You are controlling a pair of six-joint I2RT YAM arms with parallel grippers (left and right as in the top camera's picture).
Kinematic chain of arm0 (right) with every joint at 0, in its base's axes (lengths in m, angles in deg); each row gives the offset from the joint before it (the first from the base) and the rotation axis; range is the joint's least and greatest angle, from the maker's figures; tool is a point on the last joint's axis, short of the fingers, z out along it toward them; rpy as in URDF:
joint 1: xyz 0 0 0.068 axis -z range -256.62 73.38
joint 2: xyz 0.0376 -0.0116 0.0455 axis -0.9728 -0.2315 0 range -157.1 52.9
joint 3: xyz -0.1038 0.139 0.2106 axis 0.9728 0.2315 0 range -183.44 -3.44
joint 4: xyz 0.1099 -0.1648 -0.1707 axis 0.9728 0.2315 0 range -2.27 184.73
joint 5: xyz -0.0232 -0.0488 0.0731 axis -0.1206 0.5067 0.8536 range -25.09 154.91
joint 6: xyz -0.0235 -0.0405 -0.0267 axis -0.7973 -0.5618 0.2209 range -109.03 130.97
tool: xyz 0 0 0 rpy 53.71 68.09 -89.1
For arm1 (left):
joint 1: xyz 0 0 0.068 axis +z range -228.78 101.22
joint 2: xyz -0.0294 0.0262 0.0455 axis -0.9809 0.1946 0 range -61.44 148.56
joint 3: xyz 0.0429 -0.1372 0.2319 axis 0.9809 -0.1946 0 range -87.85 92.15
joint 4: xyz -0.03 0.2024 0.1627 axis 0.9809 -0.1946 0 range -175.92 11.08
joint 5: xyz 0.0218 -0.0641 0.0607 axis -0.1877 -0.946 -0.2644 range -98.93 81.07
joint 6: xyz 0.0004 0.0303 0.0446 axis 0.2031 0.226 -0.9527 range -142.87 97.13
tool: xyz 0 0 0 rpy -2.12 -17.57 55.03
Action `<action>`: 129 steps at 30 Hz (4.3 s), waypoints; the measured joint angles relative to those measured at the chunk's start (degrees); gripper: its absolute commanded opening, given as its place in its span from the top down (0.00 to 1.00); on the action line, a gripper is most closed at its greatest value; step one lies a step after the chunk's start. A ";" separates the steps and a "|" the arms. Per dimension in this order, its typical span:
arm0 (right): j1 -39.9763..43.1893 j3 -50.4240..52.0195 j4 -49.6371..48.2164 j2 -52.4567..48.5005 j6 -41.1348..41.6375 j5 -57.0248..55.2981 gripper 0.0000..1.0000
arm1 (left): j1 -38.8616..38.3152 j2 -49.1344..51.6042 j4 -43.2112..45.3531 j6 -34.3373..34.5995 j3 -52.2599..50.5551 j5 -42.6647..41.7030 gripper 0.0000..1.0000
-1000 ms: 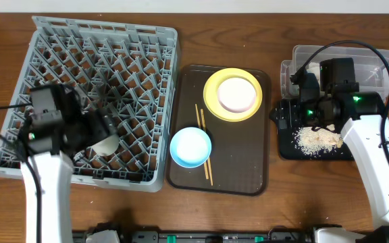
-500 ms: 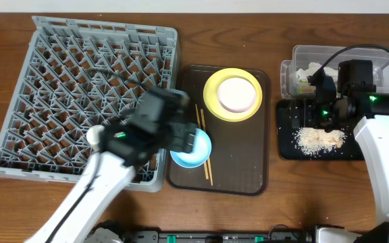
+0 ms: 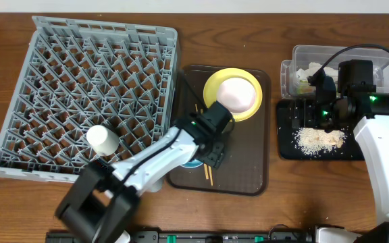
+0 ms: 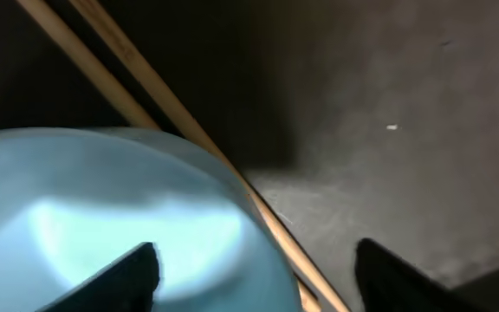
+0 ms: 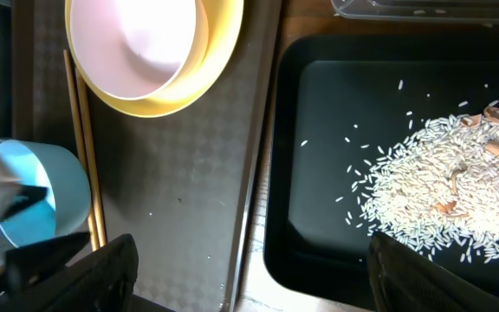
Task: Sort waste into correct bins and load items into the dishwasher
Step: 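Grasp the light-blue bowl on the tray with the left gripper, then place the light-blue bowl into the dish rack with the left gripper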
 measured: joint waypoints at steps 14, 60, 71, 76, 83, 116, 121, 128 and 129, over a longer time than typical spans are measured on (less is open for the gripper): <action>0.00 0.00 0.22 0.00 0.02 0.00 0.18 | -0.52 2.36 0.85 0.15 0.07 0.57 0.94; 0.00 0.00 1.07 0.00 0.00 -0.02 0.20 | 27.34 -23.80 5.09 -0.57 4.79 -25.90 0.94; 0.00 0.00 1.42 0.00 0.02 0.00 0.20 | 52.00 -21.33 9.49 -0.55 4.79 -49.64 0.94; 0.00 0.00 1.55 0.00 0.02 0.00 0.20 | 58.34 -14.69 13.35 -0.33 4.79 -61.29 0.94; 0.00 0.00 1.62 0.00 0.00 0.00 0.20 | 63.82 -4.24 22.01 3.89 4.79 -74.69 0.94; 0.00 0.00 2.34 0.02 0.02 0.00 0.20 | 72.87 4.57 20.72 6.34 5.14 -65.51 0.66; 0.00 0.00 2.36 0.02 0.02 -0.02 0.20 | 74.20 5.05 18.58 5.51 4.46 -60.04 0.25; 0.00 0.00 2.49 0.02 0.02 0.00 0.20 | 77.00 4.59 14.43 5.22 4.39 -57.79 0.14; 0.00 0.00 2.64 0.02 0.02 0.00 0.20 | 77.09 3.93 13.81 5.25 4.31 -57.57 0.14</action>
